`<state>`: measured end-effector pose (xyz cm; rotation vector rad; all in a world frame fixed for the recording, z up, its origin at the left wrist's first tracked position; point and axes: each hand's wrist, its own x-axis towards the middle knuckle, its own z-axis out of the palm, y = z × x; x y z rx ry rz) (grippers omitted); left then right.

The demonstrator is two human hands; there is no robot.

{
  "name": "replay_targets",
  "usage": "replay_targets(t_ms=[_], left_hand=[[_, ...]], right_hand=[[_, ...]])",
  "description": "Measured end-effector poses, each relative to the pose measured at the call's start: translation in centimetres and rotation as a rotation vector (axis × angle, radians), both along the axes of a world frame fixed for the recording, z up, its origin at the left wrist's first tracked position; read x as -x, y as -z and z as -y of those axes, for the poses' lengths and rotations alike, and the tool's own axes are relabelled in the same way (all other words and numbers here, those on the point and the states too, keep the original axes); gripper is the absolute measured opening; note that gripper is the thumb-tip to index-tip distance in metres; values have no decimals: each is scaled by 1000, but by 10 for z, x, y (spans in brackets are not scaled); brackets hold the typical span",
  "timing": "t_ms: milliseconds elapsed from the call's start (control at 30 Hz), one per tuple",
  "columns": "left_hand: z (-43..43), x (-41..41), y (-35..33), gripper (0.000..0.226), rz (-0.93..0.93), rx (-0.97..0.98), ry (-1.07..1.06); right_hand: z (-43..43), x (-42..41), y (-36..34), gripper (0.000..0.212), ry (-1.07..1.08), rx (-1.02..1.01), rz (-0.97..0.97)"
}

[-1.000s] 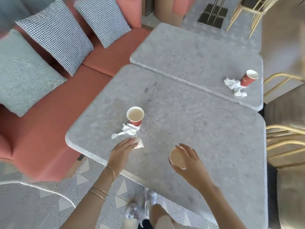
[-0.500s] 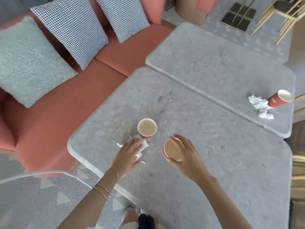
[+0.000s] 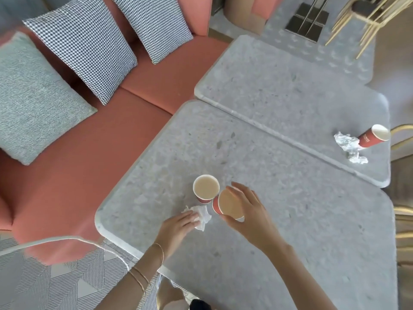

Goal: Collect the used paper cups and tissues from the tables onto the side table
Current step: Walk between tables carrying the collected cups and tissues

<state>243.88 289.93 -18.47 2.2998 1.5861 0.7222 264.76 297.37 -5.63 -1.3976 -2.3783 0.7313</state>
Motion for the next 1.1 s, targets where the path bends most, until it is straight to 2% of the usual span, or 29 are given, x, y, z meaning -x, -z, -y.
replay_targets(t_ms=[67,167,300,400,567,667,833,933,1100], left_hand=[[-7,14,-4,29,34,-11,-57],[-16,37,-8,39,44,-13,-123],[-21,59,-7,59,38,134,-146],[-26,67,-3,34,71,93,-114],[-29,81,3,35,54,145,-92],[-29,85,4,11,107,198,-93],[-29,93,14,25,126,291,-66],[-28,100,9,43,61,244,-48],[-33,108,7,45,5,217,16]], right_hand=[[-4,14,-8,61,20,8,-17],[-11,37,-19,62,31,-11,-1],[-16,58,-28,63,88,-58,43],[-19,61,-30,66,130,-65,57],[-27,71,-24,67,158,-56,88],[-30,82,-13,68,141,-41,117],[-34,94,5,68,126,-14,138],[-34,94,18,71,122,22,177],[-23,83,41,77,151,134,261]])
